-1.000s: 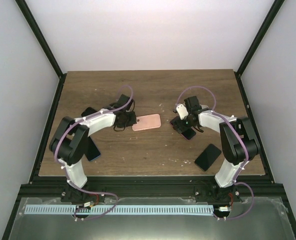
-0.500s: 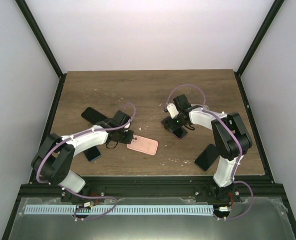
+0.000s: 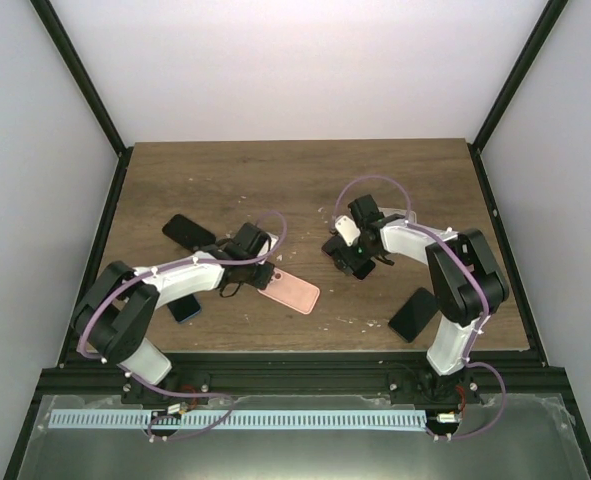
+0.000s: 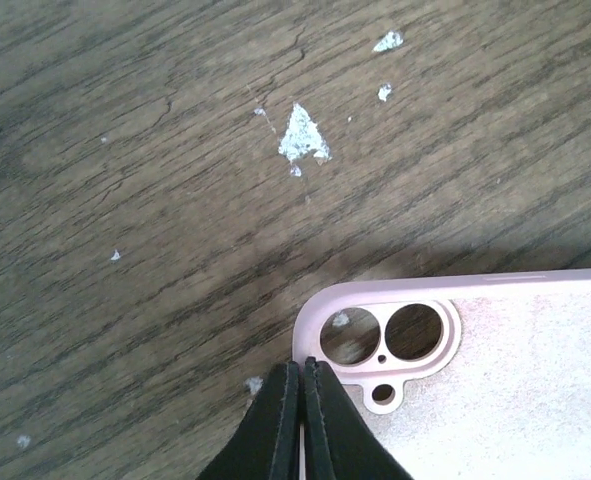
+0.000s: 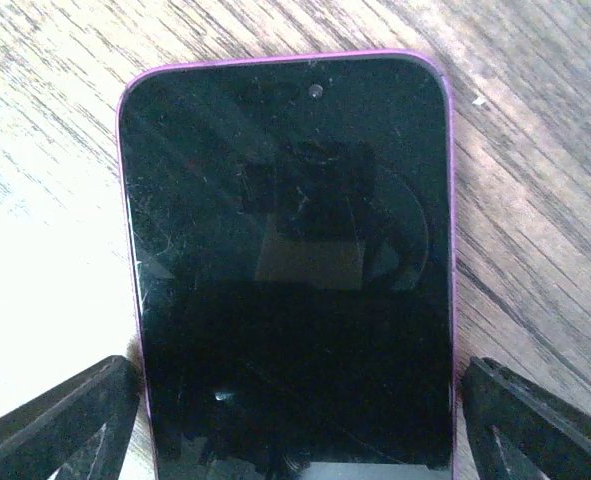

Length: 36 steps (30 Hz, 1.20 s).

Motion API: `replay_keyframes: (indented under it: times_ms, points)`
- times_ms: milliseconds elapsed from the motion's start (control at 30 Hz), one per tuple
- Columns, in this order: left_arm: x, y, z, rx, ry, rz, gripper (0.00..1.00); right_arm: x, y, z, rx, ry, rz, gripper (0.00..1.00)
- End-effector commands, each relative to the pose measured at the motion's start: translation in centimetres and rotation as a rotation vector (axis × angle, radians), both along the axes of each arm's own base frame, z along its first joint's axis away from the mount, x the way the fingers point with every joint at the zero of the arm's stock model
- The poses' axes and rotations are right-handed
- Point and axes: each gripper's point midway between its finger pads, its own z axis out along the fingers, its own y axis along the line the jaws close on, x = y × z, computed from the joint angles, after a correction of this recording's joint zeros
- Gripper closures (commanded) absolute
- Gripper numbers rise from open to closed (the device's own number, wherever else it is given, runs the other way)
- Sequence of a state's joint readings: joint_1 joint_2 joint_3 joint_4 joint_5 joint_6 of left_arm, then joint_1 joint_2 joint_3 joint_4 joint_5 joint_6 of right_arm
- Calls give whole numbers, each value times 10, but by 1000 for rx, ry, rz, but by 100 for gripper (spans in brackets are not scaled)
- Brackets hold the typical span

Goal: Put the phone into the phone case

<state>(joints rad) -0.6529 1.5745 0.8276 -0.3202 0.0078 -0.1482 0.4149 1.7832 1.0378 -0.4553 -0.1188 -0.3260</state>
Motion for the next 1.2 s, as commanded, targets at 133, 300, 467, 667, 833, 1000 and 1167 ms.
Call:
replay_keyframes:
  times_ms: [133,300,467,667,833,1000,1167]
  points:
    - [17,-11,24,-83,-76,67,66,-6,-6,-6,-39,-7,33,18]
    - [22,3,47,-179,-98,227,25,-8,0,-10,-32,-4,46,22]
    - [22,28,53,-381,34,389,5,-14,3,-15,-50,9,60,25]
    - [18,57,48,-442,95,489,0,-12,14,-5,-26,-18,56,28]
    - [9,56,45,-484,140,486,0,-17,19,2,-11,-29,55,30]
    - [3,52,46,-529,147,463,4,-20,22,18,18,-48,35,34]
    - [-3,50,42,-580,186,468,8,-31,41,42,87,-74,61,35]
